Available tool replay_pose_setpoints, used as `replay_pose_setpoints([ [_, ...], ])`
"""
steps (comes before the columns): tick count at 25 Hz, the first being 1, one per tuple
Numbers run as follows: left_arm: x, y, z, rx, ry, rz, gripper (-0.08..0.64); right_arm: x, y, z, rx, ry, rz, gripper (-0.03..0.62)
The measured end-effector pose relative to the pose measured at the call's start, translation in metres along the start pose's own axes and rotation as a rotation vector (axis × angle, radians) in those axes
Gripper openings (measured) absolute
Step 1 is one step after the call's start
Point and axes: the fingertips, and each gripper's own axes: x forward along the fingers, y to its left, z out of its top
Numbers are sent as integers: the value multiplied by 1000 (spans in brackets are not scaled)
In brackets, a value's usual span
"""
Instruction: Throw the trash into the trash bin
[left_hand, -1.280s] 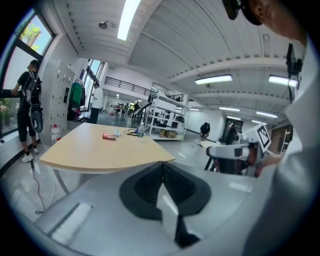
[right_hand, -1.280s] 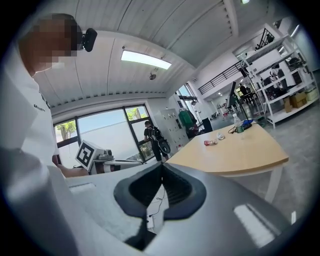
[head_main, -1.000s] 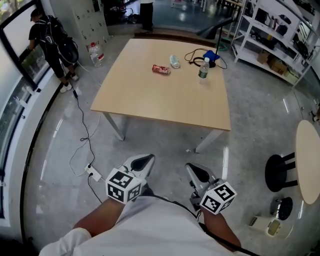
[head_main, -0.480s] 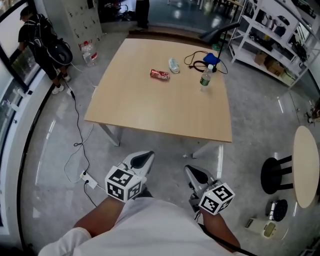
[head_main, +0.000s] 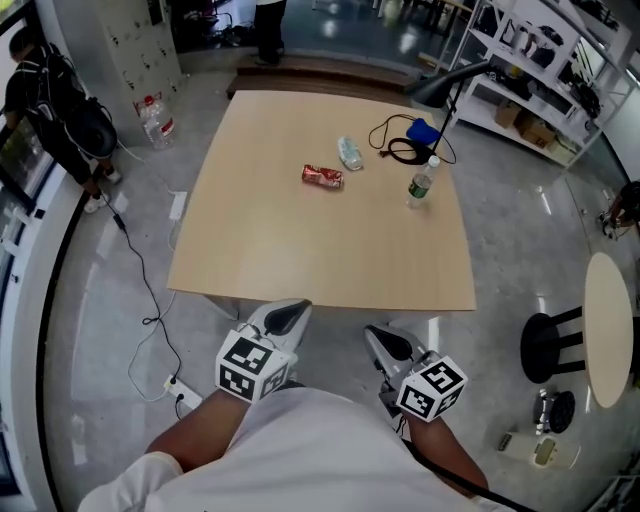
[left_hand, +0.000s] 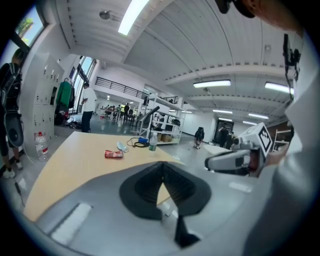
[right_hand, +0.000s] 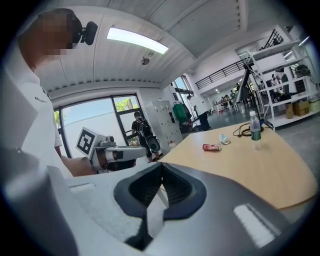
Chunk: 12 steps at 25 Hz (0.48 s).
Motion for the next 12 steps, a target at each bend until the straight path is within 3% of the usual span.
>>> replay_pose_setpoints([
  [5,5,47,11,11,-11,-11,6,49,0,9,-26,22,-6,3],
  [12,11,87,8,-18,14,2,6,98,-10,17,-148,111,-25,3],
])
